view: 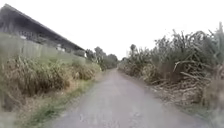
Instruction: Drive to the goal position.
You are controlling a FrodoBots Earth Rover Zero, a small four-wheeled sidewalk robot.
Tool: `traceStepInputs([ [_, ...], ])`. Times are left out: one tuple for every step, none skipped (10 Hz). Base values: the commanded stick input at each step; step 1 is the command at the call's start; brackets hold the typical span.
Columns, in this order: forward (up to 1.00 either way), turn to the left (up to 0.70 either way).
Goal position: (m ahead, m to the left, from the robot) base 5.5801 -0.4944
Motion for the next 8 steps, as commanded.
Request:
traceStepInputs([
  [1.0,0.0],
  [1.0,0.0],
  [1.0,0.0],
  [1.0,0.0],
  [1.0,0.0],
  [1.0,0.0],
  [1.0,0.0],
  [1.0,0.0],
])
